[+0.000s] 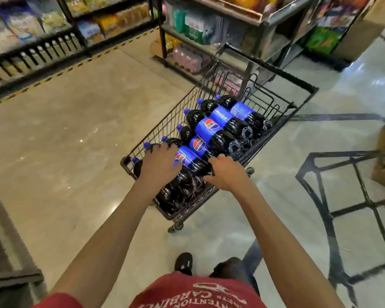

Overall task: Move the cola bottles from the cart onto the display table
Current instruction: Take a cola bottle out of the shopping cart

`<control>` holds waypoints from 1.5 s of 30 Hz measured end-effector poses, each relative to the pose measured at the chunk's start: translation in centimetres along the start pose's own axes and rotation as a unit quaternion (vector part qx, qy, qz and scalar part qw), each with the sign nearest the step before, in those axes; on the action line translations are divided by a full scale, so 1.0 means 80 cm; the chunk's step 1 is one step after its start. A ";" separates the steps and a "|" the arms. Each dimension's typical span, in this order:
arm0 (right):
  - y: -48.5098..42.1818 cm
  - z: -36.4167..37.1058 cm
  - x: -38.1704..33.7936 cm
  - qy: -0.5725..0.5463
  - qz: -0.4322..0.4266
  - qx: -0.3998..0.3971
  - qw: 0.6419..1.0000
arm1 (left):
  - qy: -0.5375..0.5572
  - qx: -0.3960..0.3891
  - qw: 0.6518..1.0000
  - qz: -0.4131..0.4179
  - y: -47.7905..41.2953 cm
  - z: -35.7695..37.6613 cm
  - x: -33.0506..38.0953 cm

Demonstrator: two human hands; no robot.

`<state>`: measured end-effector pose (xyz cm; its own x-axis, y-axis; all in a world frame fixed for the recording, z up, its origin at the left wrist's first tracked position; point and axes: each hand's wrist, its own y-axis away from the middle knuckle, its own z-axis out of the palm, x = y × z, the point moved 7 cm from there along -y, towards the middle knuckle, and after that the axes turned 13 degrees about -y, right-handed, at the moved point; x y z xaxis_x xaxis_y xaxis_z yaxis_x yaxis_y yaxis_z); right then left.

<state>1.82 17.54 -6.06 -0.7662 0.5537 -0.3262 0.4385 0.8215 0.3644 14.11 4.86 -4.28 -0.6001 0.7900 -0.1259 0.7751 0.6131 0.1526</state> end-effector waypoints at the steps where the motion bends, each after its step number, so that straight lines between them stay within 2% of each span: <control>1: -0.007 -0.014 0.014 -0.006 0.002 0.009 1.000 | 0.001 0.006 1.000 0.000 -0.015 -0.010 0.010; 8: -0.052 -0.129 0.121 -0.031 0.014 0.062 0.998 | 0.019 0.047 0.999 -0.017 -0.119 -0.076 0.094; 13: -0.078 -0.189 0.189 -0.017 -0.024 0.079 0.996 | 0.028 0.042 0.998 -0.044 -0.164 -0.102 0.150; 18: -0.102 -0.213 0.229 0.005 -0.067 0.053 0.996 | 0.034 0.032 0.994 -0.094 -0.185 -0.109 0.175; 23: -0.138 -0.208 0.237 0.020 -0.101 0.010 0.995 | 0.027 0.008 0.989 -0.144 -0.194 -0.097 0.172; 29: -0.187 -0.189 0.207 0.027 -0.139 -0.056 0.988 | 0.035 -0.027 0.980 -0.194 -0.214 -0.070 0.143; 45: -0.318 -0.089 0.147 0.114 -0.162 -0.209 0.958 | 0.179 -0.143 0.933 -0.279 -0.321 0.080 0.069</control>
<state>-21.68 2.19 -12.98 -0.9338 0.1963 -0.2990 -0.0283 0.7927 0.6089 -7.81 -6.54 -15.19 -0.9613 0.2681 0.0630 0.2691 0.8656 0.4223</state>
